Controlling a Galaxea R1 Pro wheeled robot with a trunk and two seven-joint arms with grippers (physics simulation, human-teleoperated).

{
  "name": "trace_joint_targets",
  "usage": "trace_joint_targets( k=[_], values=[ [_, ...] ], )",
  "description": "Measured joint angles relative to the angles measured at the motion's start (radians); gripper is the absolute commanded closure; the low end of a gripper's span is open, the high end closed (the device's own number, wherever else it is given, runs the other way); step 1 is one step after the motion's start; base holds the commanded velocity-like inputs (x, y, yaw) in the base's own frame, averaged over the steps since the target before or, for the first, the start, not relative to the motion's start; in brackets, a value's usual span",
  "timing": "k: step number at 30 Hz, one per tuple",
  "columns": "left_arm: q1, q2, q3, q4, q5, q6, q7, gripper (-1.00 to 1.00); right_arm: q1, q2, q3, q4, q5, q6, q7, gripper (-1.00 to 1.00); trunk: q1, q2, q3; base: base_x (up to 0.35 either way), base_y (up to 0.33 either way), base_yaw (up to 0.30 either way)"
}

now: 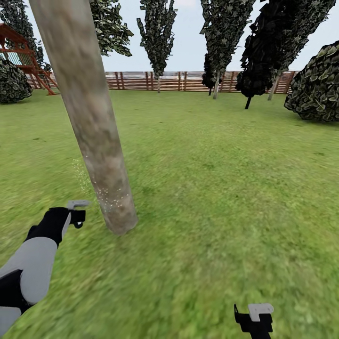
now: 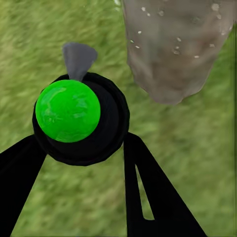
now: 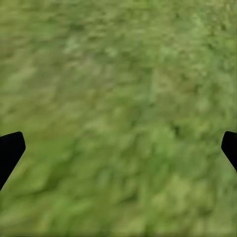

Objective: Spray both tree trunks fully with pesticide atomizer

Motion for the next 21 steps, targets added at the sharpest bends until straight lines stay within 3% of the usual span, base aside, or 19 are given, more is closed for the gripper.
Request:
trace_joint_targets(
  k=[7,21],
  values=[
    [-0.004,-0.009,0.000,-0.003,-0.002,0.001,-0.003,1.00,0.000,0.000,0.000,0.000,0.000,0.000,0.000,-1.00,0.000,0.000,0.000,0.140,-0.166,0.000],
    [-0.004,-0.001,0.000,-0.004,-0.002,0.001,-0.003,1.00,0.000,0.000,0.000,0.000,0.000,0.000,0.000,-1.00,0.000,0.000,0.000,0.148,-0.232,0.000]
  ],
)
